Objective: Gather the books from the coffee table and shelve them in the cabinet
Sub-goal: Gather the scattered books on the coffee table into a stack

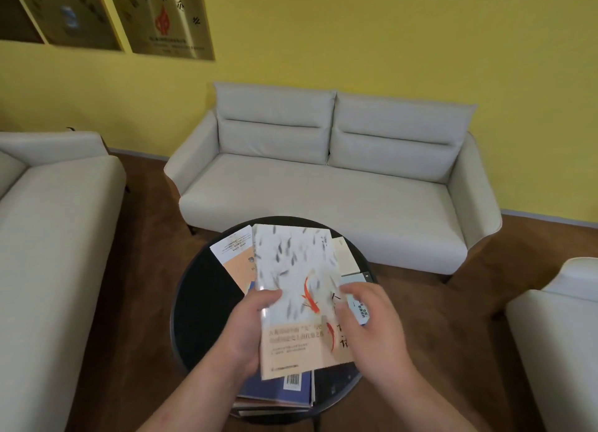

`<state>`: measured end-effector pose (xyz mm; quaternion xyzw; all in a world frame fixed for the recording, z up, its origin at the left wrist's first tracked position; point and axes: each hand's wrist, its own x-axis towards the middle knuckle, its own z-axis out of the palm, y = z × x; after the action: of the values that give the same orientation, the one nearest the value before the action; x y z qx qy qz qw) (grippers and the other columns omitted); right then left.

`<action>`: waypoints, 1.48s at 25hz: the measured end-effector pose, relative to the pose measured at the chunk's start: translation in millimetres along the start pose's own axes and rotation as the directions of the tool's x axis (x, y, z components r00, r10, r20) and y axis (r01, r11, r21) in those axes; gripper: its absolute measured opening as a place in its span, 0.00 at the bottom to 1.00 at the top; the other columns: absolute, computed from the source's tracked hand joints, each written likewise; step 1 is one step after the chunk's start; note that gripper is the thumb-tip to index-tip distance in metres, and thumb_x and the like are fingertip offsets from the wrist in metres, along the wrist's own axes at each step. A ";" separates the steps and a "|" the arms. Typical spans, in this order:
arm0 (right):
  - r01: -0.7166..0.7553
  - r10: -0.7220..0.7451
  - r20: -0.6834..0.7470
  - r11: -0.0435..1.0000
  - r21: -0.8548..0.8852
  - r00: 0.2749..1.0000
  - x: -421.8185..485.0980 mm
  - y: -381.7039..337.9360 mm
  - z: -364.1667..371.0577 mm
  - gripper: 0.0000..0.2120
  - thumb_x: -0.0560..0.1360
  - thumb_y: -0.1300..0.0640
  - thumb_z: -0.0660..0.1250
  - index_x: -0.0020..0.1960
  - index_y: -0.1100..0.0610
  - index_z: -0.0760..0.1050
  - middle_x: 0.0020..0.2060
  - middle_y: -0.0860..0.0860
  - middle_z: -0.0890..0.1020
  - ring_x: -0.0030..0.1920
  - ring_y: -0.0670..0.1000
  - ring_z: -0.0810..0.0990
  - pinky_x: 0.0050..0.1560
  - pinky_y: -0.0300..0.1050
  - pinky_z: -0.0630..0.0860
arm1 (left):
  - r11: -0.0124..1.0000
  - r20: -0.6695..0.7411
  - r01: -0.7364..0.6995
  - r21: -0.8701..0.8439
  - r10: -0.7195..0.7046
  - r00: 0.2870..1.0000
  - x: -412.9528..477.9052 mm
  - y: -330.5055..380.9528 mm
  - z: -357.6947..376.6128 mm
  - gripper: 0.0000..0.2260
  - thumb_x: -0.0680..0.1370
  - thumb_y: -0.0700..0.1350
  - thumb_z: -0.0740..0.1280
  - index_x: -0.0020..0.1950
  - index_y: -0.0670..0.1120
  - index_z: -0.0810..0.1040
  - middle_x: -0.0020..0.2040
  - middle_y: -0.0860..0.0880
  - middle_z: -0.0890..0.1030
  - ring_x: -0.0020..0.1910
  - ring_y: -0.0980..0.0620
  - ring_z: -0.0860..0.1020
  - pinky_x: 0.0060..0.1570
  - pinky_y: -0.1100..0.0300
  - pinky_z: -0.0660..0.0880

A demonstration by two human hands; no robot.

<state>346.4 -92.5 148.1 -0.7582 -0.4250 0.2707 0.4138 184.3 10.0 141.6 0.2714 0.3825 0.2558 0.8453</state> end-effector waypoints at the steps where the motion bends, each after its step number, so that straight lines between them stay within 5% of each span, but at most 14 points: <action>1: -0.134 0.132 0.049 0.990 0.052 0.990 4.0 2.9 -2.2 0.12 0.81 0.47 0.66 0.63 0.47 0.77 0.56 0.36 0.79 0.55 0.40 0.81 0.59 0.45 0.80 | 0.997 -0.014 0.067 -0.044 -0.068 0.998 0.8 1.9 -7.5 0.25 0.72 0.45 0.66 0.70 0.44 0.73 0.61 0.35 0.82 0.58 0.31 0.80 0.58 0.37 0.76; 4: -0.473 0.354 0.390 0.840 0.267 0.850 8.2 4.2 1.9 0.10 0.84 0.49 0.61 0.60 0.52 0.77 0.47 0.48 0.88 0.43 0.49 0.87 0.41 0.47 0.84 | 0.986 -0.034 0.162 -0.032 -0.163 0.986 3.0 7.7 -16.4 0.20 0.76 0.47 0.64 0.67 0.43 0.75 0.61 0.34 0.81 0.60 0.31 0.79 0.62 0.36 0.74; 7: -0.457 0.341 0.350 0.825 0.333 0.872 8.8 11.2 11.9 0.08 0.85 0.54 0.60 0.61 0.54 0.75 0.49 0.52 0.88 0.43 0.52 0.87 0.33 0.45 0.80 | 0.970 -0.127 0.076 0.233 -0.047 0.991 6.5 9.4 -21.5 0.09 0.82 0.43 0.63 0.61 0.43 0.76 0.54 0.38 0.85 0.53 0.38 0.84 0.53 0.40 0.80; 12: -0.529 0.429 0.369 0.816 0.233 0.824 2.4 34.0 37.6 0.07 0.85 0.56 0.60 0.62 0.51 0.71 0.53 0.51 0.85 0.50 0.51 0.86 0.35 0.43 0.82 | 0.627 -0.167 0.086 0.774 0.072 0.983 -6.1 -7.3 -54.4 0.11 0.78 0.39 0.70 0.58 0.50 0.77 0.49 0.51 0.87 0.48 0.54 0.86 0.46 0.57 0.84; 15: -0.413 0.386 0.420 0.910 -0.030 0.821 -4.4 53.3 52.6 0.08 0.84 0.51 0.61 0.63 0.49 0.71 0.57 0.45 0.82 0.52 0.44 0.83 0.44 0.40 0.82 | 0.463 -0.223 0.176 0.869 0.048 0.974 -12.2 -15.2 -70.4 0.13 0.77 0.44 0.72 0.55 0.58 0.73 0.53 0.53 0.83 0.51 0.55 0.83 0.48 0.58 0.83; 18: -0.292 0.345 0.502 0.939 -0.183 0.793 -8.3 64.3 61.5 0.11 0.83 0.46 0.62 0.64 0.46 0.71 0.59 0.41 0.80 0.55 0.43 0.81 0.49 0.37 0.81 | 0.315 -0.288 0.254 0.914 0.065 0.955 -19.2 -14.0 -76.0 0.11 0.76 0.48 0.72 0.52 0.56 0.72 0.49 0.55 0.81 0.45 0.58 0.83 0.36 0.65 0.80; 22: -0.394 0.389 0.479 0.914 -0.096 0.787 0.0 73.0 69.7 0.12 0.82 0.48 0.64 0.64 0.45 0.72 0.58 0.41 0.83 0.56 0.46 0.84 0.57 0.51 0.83 | 0.105 -0.353 0.337 0.935 0.208 0.912 -10.1 -8.8 -81.0 0.12 0.76 0.57 0.69 0.49 0.50 0.73 0.48 0.54 0.79 0.38 0.57 0.79 0.30 0.66 0.70; 23: -0.463 0.417 0.445 0.886 -0.007 0.792 6.2 73.4 71.8 0.12 0.83 0.50 0.64 0.66 0.46 0.72 0.56 0.43 0.85 0.54 0.47 0.85 0.55 0.51 0.84 | 0.220 -0.348 0.300 0.928 0.223 0.911 -0.6 -8.4 -84.4 0.14 0.77 0.58 0.67 0.53 0.48 0.73 0.53 0.52 0.79 0.39 0.58 0.78 0.32 0.66 0.70; 25: -0.559 0.450 0.426 0.810 0.175 0.785 18.2 68.3 75.3 0.14 0.84 0.53 0.61 0.69 0.46 0.71 0.55 0.46 0.86 0.52 0.48 0.87 0.47 0.47 0.84 | 0.684 -0.378 0.225 0.694 0.081 0.922 16.8 -5.3 -88.2 0.21 0.80 0.57 0.65 0.68 0.48 0.70 0.63 0.49 0.78 0.47 0.56 0.79 0.38 0.63 0.73; 27: -0.594 0.461 0.438 0.770 0.234 0.771 26.0 60.2 79.9 0.16 0.85 0.54 0.59 0.71 0.42 0.68 0.56 0.45 0.86 0.51 0.49 0.88 0.39 0.41 0.82 | 0.894 -0.318 0.219 0.390 -0.092 0.944 32.3 -5.3 -91.2 0.21 0.82 0.57 0.61 0.73 0.52 0.68 0.60 0.46 0.82 0.50 0.47 0.84 0.44 0.53 0.79; 31: -0.594 0.471 0.451 0.784 0.179 0.758 30.6 51.2 89.5 0.21 0.85 0.54 0.58 0.75 0.37 0.61 0.58 0.44 0.84 0.50 0.48 0.87 0.32 0.38 0.80 | 0.945 -0.281 0.217 0.246 -0.145 0.949 47.0 -11.7 -99.0 0.17 0.85 0.53 0.55 0.74 0.57 0.69 0.55 0.43 0.86 0.54 0.39 0.85 0.61 0.37 0.77; 37: -0.617 0.474 0.479 0.762 0.197 0.739 35.9 57.9 92.8 0.23 0.85 0.51 0.59 0.76 0.34 0.57 0.57 0.45 0.85 0.50 0.50 0.88 0.38 0.43 0.82 | 0.971 -0.284 0.215 0.109 -0.177 0.942 48.8 -17.6 -98.8 0.18 0.84 0.56 0.55 0.70 0.52 0.73 0.55 0.40 0.86 0.53 0.37 0.85 0.59 0.39 0.77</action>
<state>317.7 -41.6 48.9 -0.6937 -0.2012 0.6004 0.3433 138.8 54.6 50.0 0.2520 0.5370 0.1779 0.7852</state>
